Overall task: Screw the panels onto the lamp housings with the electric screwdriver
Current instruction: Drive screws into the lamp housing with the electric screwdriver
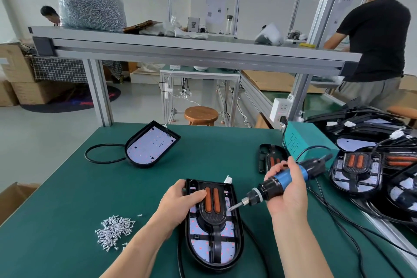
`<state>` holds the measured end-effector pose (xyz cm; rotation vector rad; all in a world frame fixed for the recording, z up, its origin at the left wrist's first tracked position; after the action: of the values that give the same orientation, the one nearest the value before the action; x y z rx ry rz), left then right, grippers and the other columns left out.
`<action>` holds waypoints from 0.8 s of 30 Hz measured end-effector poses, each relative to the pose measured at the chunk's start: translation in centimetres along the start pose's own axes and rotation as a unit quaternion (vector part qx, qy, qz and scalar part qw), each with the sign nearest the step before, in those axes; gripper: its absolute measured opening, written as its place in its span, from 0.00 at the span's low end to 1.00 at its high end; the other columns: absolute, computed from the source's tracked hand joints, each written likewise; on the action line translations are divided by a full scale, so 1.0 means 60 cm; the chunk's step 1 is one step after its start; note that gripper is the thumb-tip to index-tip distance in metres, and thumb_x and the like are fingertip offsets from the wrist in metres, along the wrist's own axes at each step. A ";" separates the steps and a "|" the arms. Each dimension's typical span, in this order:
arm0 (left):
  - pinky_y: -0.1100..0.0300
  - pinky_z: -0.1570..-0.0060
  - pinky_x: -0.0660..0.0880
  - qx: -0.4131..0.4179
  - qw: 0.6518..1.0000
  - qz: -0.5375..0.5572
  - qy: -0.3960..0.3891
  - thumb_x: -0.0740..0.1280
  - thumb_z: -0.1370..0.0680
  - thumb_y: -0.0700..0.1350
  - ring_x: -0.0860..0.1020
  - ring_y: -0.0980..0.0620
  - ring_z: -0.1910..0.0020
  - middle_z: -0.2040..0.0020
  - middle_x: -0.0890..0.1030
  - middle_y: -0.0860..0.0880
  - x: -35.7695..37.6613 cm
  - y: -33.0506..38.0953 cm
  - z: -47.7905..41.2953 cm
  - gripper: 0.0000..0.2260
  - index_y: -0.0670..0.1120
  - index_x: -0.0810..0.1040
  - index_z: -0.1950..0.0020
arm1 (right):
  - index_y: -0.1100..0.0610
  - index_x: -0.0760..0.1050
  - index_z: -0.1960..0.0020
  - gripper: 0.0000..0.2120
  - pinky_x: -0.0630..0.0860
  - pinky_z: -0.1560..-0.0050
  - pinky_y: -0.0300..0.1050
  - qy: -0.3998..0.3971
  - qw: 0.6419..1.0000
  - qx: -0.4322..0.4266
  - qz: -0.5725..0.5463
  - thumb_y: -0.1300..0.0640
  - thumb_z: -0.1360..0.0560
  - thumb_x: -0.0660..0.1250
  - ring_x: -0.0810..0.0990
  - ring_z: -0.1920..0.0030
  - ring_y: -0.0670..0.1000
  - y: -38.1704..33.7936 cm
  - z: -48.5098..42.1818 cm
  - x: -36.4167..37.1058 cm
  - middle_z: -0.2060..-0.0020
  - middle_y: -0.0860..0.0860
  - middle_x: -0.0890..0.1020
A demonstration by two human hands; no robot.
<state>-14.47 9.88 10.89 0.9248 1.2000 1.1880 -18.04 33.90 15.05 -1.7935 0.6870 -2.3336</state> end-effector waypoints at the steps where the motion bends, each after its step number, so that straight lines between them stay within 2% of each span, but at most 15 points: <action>1: 0.48 0.42 0.79 0.000 1.000 0.000 0.002 0.73 0.36 0.59 0.85 0.54 0.51 0.52 0.86 0.55 0.000 0.001 0.001 0.21 0.51 0.81 0.47 | 0.57 0.74 0.51 0.09 0.78 0.67 0.36 0.013 1.000 0.014 -0.018 0.56 0.24 0.73 0.78 0.69 0.44 0.006 0.002 -0.011 0.64 0.48 0.78; 6: 0.50 0.42 0.79 0.003 1.000 -0.007 0.020 0.73 0.34 0.57 0.84 0.55 0.51 0.53 0.86 0.55 0.003 0.009 0.010 0.18 0.51 0.82 0.48 | 0.56 0.74 0.49 0.09 0.78 0.67 0.36 0.044 0.996 0.063 -0.034 0.55 0.23 0.73 0.78 0.65 0.44 0.030 -0.004 -0.039 0.60 0.49 0.78; 9: 0.51 0.43 0.79 0.013 0.999 -0.020 0.042 0.72 0.32 0.59 0.84 0.52 0.51 0.54 0.86 0.53 0.002 0.009 0.017 0.17 0.50 0.82 0.50 | 0.55 0.74 0.49 0.08 0.77 0.67 0.36 0.039 0.997 0.063 -0.025 0.54 0.22 0.72 0.77 0.65 0.45 0.032 -0.014 -0.049 0.59 0.48 0.77; 11: 0.54 0.48 0.79 0.024 0.997 -0.046 0.062 0.71 0.27 0.61 0.83 0.51 0.53 0.56 0.85 0.53 -0.002 0.010 0.019 0.16 0.49 0.82 0.51 | 0.55 0.73 0.48 0.11 0.76 0.66 0.36 0.032 0.997 0.060 -0.024 0.53 0.23 0.73 0.76 0.64 0.45 0.031 -0.020 -0.055 0.58 0.49 0.76; 13: 0.59 0.55 0.76 0.029 0.993 -0.073 0.085 0.67 0.23 0.62 0.81 0.54 0.57 0.56 0.83 0.54 -0.011 0.013 0.023 0.16 0.50 0.81 0.48 | 0.55 0.73 0.49 0.11 0.76 0.64 0.37 0.025 0.998 0.055 -0.016 0.53 0.23 0.73 0.76 0.64 0.45 0.031 -0.024 -0.059 0.58 0.49 0.76; 15: 0.62 0.64 0.76 0.031 0.989 -0.092 0.110 0.66 0.21 0.58 0.80 0.56 0.65 0.59 0.82 0.52 -0.031 0.015 0.029 0.13 0.49 0.80 0.49 | 0.55 0.72 0.49 0.10 0.75 0.62 0.37 0.016 0.998 0.053 -0.004 0.53 0.22 0.72 0.76 0.65 0.45 0.034 -0.026 -0.061 0.59 0.48 0.76; 17: 0.60 0.67 0.77 0.037 0.975 -0.162 0.145 0.67 0.22 0.49 0.78 0.54 0.70 0.64 0.81 0.53 -0.069 0.015 0.037 0.05 0.49 0.80 0.55 | 0.55 0.72 0.50 0.10 0.74 0.61 0.37 0.014 0.998 0.058 0.002 0.52 0.22 0.71 0.76 0.66 0.45 0.036 -0.027 -0.061 0.60 0.48 0.76; 20: 0.60 0.64 0.75 0.023 0.929 -0.321 0.183 0.66 0.25 0.41 0.78 0.51 0.63 0.64 0.80 0.55 -0.138 0.012 0.049 0.06 0.50 0.79 0.60 | 0.55 0.73 0.48 0.12 0.74 0.58 0.37 0.026 0.997 0.063 -0.024 0.53 0.24 0.73 0.76 0.65 0.46 0.033 -0.026 -0.060 0.60 0.49 0.77; 22: 0.61 0.62 0.74 -0.004 0.912 -0.377 0.163 0.67 0.26 0.40 0.79 0.51 0.59 0.62 0.80 0.56 -0.174 0.010 0.055 0.07 0.51 0.79 0.60 | 0.55 0.73 0.47 0.14 0.74 0.54 0.36 0.032 0.996 0.064 -0.055 0.54 0.25 0.75 0.78 0.65 0.46 0.030 -0.025 -0.060 0.60 0.50 0.79; 24: 0.62 0.62 0.73 -0.030 0.899 -0.421 0.116 0.69 0.27 0.40 0.79 0.53 0.58 0.61 0.80 0.57 -0.191 0.006 0.059 0.06 0.51 0.79 0.60 | 0.54 0.73 0.48 0.13 0.75 0.54 0.36 0.028 0.995 0.065 -0.067 0.54 0.26 0.76 0.79 0.65 0.46 0.030 -0.023 -0.058 0.62 0.50 0.80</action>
<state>-10.60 -1.05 13.93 0.1405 1.5200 0.6191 -18.66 33.96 10.96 -1.7748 0.4210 -2.4594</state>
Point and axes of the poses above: each hand's wrist, its own z-axis away from the middle knuckle, its own x-axis out of the palm, y = z × x, the point moved 2 cm from there along -z, towards the middle knuckle
